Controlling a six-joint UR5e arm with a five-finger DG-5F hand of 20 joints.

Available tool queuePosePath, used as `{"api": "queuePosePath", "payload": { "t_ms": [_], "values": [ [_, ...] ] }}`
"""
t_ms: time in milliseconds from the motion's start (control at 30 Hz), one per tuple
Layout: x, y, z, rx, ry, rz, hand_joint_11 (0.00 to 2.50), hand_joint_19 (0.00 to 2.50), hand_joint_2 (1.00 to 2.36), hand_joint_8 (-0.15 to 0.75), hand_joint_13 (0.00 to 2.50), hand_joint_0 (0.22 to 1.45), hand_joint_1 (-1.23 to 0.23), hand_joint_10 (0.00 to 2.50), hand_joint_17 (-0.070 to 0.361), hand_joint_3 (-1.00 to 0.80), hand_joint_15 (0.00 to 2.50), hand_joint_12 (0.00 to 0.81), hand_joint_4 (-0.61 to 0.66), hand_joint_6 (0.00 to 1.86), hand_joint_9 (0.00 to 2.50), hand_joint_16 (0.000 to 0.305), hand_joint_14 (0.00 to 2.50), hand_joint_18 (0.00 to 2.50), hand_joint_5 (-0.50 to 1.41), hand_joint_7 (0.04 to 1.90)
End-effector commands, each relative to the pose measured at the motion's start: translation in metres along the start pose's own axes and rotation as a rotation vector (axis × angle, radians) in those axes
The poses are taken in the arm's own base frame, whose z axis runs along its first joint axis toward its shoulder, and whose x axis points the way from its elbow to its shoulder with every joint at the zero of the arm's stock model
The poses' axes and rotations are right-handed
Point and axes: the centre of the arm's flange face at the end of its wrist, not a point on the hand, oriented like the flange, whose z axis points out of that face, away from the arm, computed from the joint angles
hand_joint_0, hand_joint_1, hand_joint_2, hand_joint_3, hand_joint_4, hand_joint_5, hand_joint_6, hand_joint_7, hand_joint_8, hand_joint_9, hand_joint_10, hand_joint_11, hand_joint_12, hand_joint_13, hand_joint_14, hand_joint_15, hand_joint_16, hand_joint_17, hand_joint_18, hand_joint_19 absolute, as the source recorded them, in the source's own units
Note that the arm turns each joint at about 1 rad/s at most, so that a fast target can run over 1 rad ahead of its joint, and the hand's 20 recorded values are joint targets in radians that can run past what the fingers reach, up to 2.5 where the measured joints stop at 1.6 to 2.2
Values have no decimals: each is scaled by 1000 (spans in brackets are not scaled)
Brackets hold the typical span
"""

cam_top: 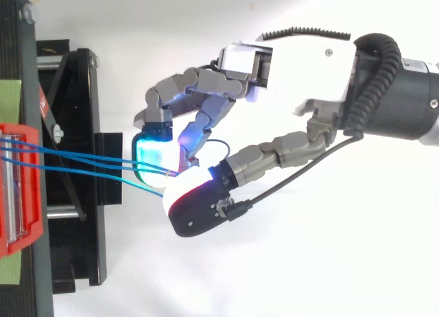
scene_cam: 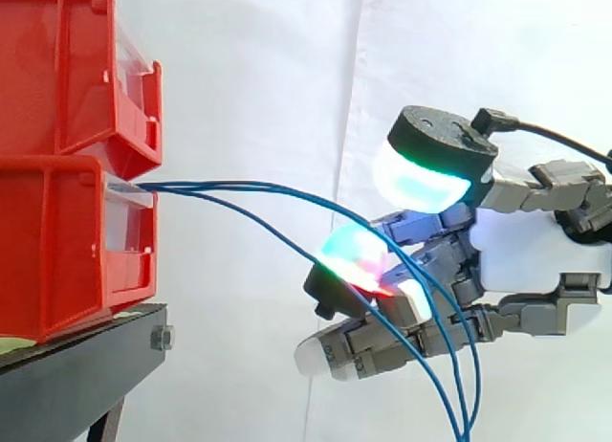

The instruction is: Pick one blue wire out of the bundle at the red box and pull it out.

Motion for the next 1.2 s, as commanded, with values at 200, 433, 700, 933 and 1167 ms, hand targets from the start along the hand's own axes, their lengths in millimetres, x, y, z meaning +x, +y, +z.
{"api": "queuePosePath", "payload": {
  "t_ms": [200,433,700,933,1167],
  "values": [
    [0,-1,0,1,0,1,786,261,1014,316,358,541,-714,22,159,-162,126,429,261,811,1008,71,5,270,-112,1257],
    [0,0,0,0,0,0,798,244,1017,318,364,557,-764,25,156,-98,122,424,240,830,1000,70,5,283,-119,1277],
    [0,-1,0,1,0,-1,803,245,1021,301,336,565,-801,24,147,-84,127,407,216,838,958,65,5,259,-128,1286],
    [0,0,0,0,0,0,801,222,1022,291,298,567,-830,27,145,-85,114,398,239,836,926,65,5,230,-138,1331],
    [0,0,0,0,0,0,794,213,1023,301,284,566,-846,27,146,-75,98,403,270,829,902,65,4,228,-142,1363]
  ]
}}
